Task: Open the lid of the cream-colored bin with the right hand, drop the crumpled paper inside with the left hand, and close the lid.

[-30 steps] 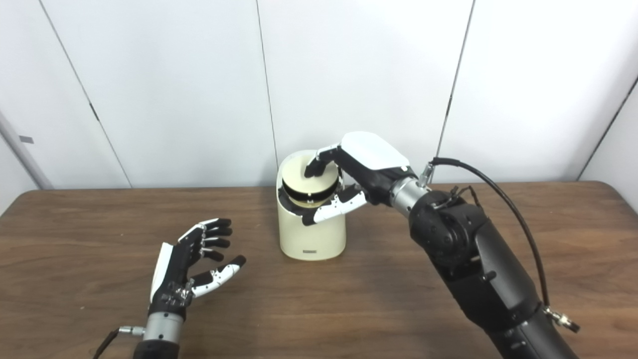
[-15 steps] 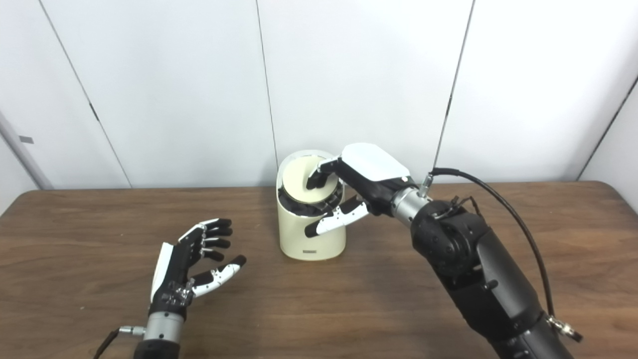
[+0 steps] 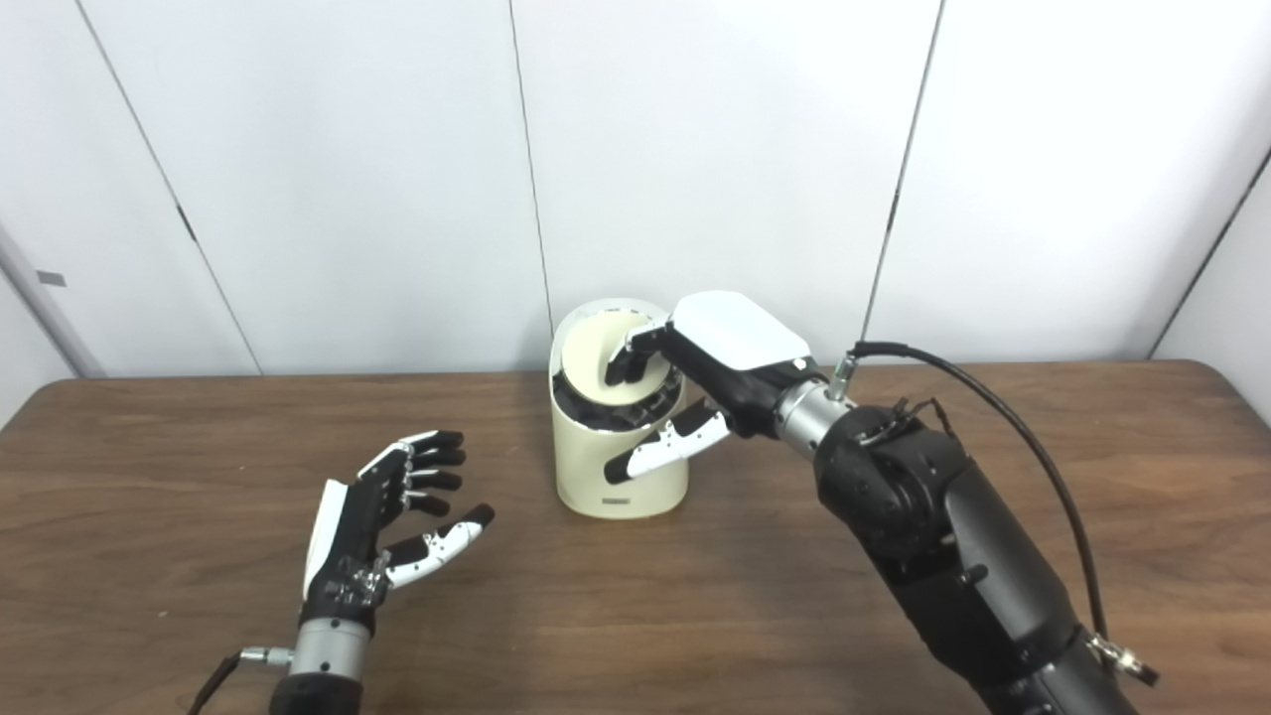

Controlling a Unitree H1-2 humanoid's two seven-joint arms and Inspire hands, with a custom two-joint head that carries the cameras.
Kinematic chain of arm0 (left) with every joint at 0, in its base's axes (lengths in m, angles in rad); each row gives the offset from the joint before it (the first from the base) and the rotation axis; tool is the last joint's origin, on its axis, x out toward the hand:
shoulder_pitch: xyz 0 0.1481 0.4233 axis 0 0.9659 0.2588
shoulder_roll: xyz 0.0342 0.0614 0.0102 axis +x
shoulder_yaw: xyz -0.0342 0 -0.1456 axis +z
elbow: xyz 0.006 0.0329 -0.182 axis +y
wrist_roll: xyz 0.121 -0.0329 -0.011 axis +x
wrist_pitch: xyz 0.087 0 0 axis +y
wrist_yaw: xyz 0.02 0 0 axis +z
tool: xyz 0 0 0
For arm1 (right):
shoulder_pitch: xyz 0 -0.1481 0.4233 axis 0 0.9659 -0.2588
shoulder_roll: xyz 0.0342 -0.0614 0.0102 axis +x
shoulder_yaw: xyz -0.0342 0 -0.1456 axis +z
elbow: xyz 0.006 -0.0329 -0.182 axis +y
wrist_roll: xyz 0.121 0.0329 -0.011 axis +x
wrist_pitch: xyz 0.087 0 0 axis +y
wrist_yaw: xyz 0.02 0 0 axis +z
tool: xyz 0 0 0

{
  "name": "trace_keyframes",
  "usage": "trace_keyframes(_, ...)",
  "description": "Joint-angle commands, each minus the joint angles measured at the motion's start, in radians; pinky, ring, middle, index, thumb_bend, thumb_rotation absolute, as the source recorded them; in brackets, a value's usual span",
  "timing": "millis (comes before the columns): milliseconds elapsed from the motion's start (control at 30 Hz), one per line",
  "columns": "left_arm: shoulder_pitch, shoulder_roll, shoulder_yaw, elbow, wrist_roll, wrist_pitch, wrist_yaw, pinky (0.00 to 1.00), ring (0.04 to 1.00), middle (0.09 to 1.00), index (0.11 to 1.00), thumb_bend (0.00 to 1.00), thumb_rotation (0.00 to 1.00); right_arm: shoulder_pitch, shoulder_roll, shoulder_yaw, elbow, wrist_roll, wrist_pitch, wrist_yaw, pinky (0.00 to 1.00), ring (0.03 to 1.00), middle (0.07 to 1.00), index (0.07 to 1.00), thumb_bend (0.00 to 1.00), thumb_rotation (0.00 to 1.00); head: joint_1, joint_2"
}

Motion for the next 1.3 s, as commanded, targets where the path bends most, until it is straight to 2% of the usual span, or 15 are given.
trace_keyframes(0, -0.025, -0.002, -0.003, -0.045, 0.013, -0.006, 0.006, 0.56, 0.663, 0.718, 0.735, 0.62, 0.0, -0.013, -0.02, 0.022, -0.016, -0.018, -0.056, 0.005, 0.85, 0.831, 0.649, 0.643, 0.76, 0.58, 0.001, 0.003)
trace_keyframes(133, -0.024, -0.001, -0.004, -0.046, 0.014, -0.005, 0.008, 0.56, 0.658, 0.716, 0.735, 0.62, 0.0, -0.012, -0.033, 0.048, -0.007, -0.054, -0.098, 0.003, 0.89, 0.839, 0.658, 0.645, 0.76, 0.59, 0.002, 0.008)
trace_keyframes(233, -0.023, -0.003, -0.004, -0.049, 0.012, 0.001, 0.008, 0.56, 0.661, 0.717, 0.735, 0.62, 0.0, -0.008, -0.036, 0.063, 0.001, -0.085, -0.127, -0.01, 0.88, 0.831, 0.652, 0.64, 0.78, 0.58, 0.004, 0.013)
trace_keyframes(367, -0.021, -0.002, -0.005, -0.054, 0.012, 0.01, 0.006, 0.57, 0.659, 0.715, 0.736, 0.63, 0.0, -0.001, -0.032, 0.067, 0.012, -0.093, -0.138, -0.013, 0.88, 0.729, 0.642, 0.635, 0.79, 0.58, 0.005, 0.015)
trace_keyframes(467, -0.02, -0.001, -0.004, -0.056, 0.011, 0.011, 0.004, 0.57, 0.663, 0.718, 0.737, 0.62, 0.0, 0.002, -0.03, 0.067, 0.018, -0.092, -0.143, -0.016, 0.88, 0.713, 0.639, 0.633, 0.8, 0.59, 0.004, 0.017)
trace_keyframes(633, -0.02, -0.001, -0.003, -0.061, 0.01, 0.013, 0.0, 0.57, 0.661, 0.715, 0.734, 0.63, 0.0, 0.004, -0.028, 0.063, 0.02, -0.093, -0.14, -0.013, 0.87, 0.731, 0.64, 0.635, 0.78, 0.59, 0.004, 0.019)
trace_keyframes(733, -0.022, 0.002, -0.001, -0.058, 0.011, 0.013, -0.002, 0.57, 0.66, 0.715, 0.734, 0.63, 0.0, -0.002, -0.031, 0.053, 0.014, -0.089, -0.131, -0.006, 0.87, 0.781, 0.653, 0.641, 0.78, 0.58, 0.001, 0.017)
trace_keyframes(833, -0.025, 0.002, 0.0, -0.054, 0.003, 0.009, -0.005, 0.57, 0.661, 0.716, 0.734, 0.63, 0.0, -0.014, -0.028, 0.019, -0.006, -0.072, -0.103, -0.004, 0.89, 0.839, 0.677, 0.665, 0.76, 0.6, -0.001, 0.016)
trace_keyframes(967, -0.03, 0.003, -0.002, -0.051, 0.011, 0.01, -0.004, 0.56, 0.66, 0.715, 0.733, 0.63, 0.0, -0.032, -0.015, -0.049, -0.024, -0.018, -0.06, -0.007, 0.89, 0.877, 0.766, 0.747, 0.73, 0.58, -0.001, 0.013)
trace_keyframes(1133, -0.033, 0.007, -0.003, -0.05, 0.016, 0.008, -0.003, 0.57, 0.666, 0.713, 0.731, 0.63, 0.0, -0.044, 0.001, -0.141, -0.032, 0.048, -0.016, -0.03, 0.73, 0.833, 0.835, 0.813, 0.74, 0.57, -0.001, 0.011)
trace_keyframes(1267, -0.033, 0.008, -0.003, -0.054, 0.009, 0.007, -0.006, 0.56, 0.658, 0.709, 0.733, 0.63, 0.0, -0.041, 0.009, -0.195, -0.021, 0.088, -0.008, -0.054, 0.66, 0.826, 0.853, 0.843, 0.79, 0.56, -0.001, 0.012)
